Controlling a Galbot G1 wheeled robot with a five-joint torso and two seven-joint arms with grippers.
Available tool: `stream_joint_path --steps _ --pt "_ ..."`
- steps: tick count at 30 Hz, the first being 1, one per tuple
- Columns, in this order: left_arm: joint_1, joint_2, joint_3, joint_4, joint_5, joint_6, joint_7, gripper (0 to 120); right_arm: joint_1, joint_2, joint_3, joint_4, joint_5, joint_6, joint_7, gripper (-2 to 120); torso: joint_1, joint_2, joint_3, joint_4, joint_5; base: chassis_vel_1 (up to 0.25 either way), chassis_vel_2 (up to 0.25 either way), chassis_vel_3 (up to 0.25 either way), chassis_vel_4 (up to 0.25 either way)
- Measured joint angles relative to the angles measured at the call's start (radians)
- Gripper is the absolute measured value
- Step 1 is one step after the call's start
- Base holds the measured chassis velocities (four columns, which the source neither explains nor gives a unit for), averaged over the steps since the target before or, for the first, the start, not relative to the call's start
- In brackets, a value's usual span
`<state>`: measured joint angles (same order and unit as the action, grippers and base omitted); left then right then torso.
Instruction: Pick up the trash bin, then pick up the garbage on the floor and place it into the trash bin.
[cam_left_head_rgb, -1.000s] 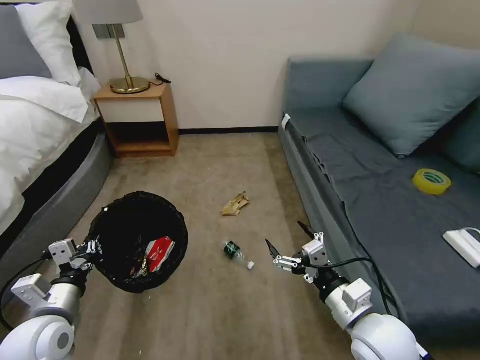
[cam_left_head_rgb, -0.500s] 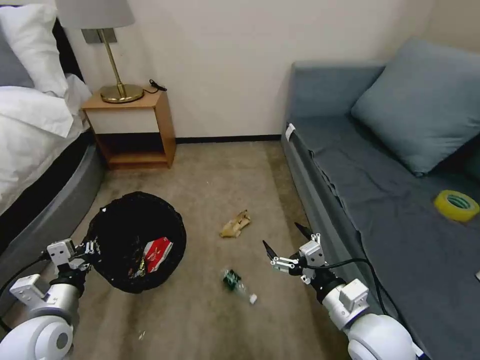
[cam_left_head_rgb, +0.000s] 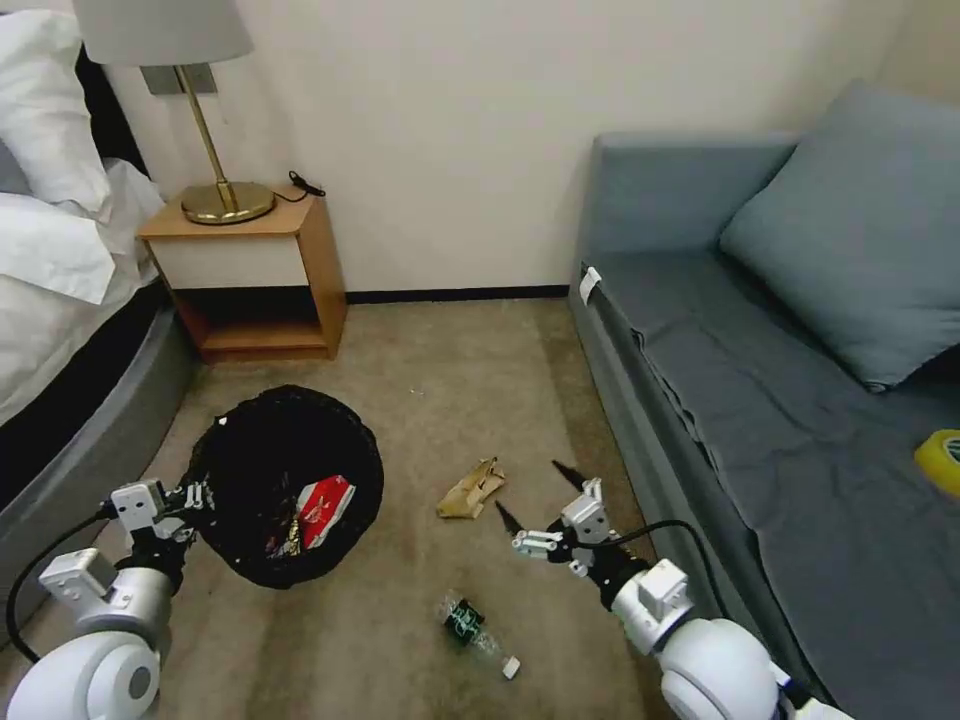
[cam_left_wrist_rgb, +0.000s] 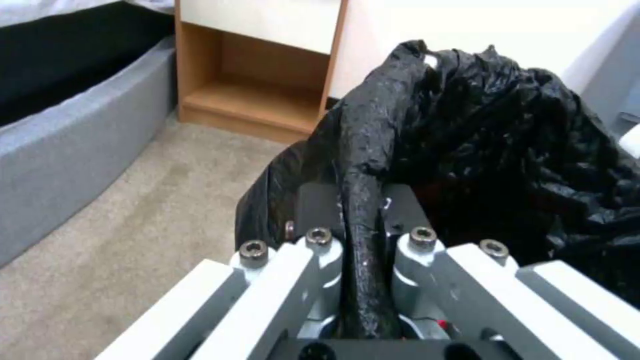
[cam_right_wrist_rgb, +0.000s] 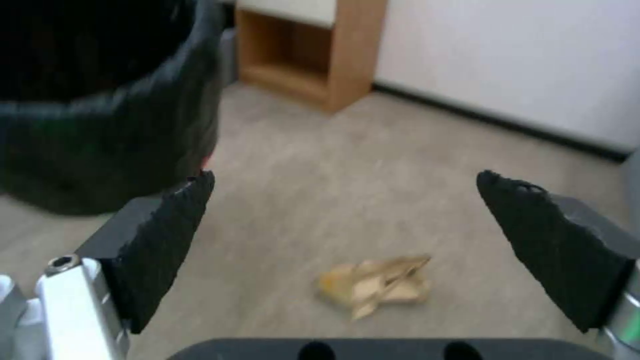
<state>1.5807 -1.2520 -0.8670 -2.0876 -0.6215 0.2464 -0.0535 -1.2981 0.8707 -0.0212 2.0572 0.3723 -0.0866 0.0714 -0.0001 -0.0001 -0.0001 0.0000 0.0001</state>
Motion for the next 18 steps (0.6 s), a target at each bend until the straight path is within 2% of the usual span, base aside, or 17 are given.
stream_joint_path --steps 1,4,5,7,10,13,15,18 --pt "0.0 0.0 0.0 0.0 0.0 0.0 0.0 4 0.0 0.0 0.0 0.0 0.0 0.0 0.0 100 0.0 0.0 0.0 0.0 0.0 0.033 -0.054 -0.049 0.035" --pt "-0.01 0.0 0.01 0.002 0.009 -0.001 0.0 4 0.101 -0.033 -0.122 -0.055 0.076 -0.054 -0.009 100 0.0 0.0 0.0 -0.0003 0.0 0.0 0.0 0.0 0.0" --pt "-0.012 0.001 0.012 0.002 0.015 -0.001 0.001 4 0.165 -0.041 -0.187 -0.08 0.13 -0.095 0.016 100 0.0 0.0 0.0 0.0 -0.0001 0.0 0.0 0.0 0.0" --pt "-0.013 0.002 0.012 0.003 0.017 -0.001 0.001 4 0.195 -0.042 -0.222 -0.093 0.16 -0.115 0.032 100 0.0 0.0 0.0 0.0 -0.0004 0.0 0.0 0.0 0.0" --pt "-0.012 0.002 0.02 0.002 0.029 0.0 0.001 4 0.321 -0.029 -0.348 -0.153 0.274 -0.192 0.092 100 0.0 0.0 0.0 0.0002 0.0 0.0 0.0 0.0 0.0" --pt "-0.015 -0.002 0.026 0.002 0.031 0.002 0.001 4 0.386 -0.017 -0.41 -0.184 0.339 -0.234 0.11 100 0.0 0.0 0.0 0.0001 -0.0003 0.0 0.0 0.0 0.0" --pt "-0.02 -0.005 0.028 0.003 0.035 0.002 0.0 4 0.499 -0.002 -0.506 -0.219 0.428 -0.302 0.134 100 0.0 0.0 0.0 0.0 -0.0002 0.0 0.0 0.0 0.0" --pt "-0.021 -0.004 0.027 0.006 0.035 0.003 0.0 4 0.563 0.007 -0.564 -0.241 0.473 -0.34 0.146 100 0.0 0.0 0.0 0.0001 -0.0003 0.0 0.0 0.0 0.0"
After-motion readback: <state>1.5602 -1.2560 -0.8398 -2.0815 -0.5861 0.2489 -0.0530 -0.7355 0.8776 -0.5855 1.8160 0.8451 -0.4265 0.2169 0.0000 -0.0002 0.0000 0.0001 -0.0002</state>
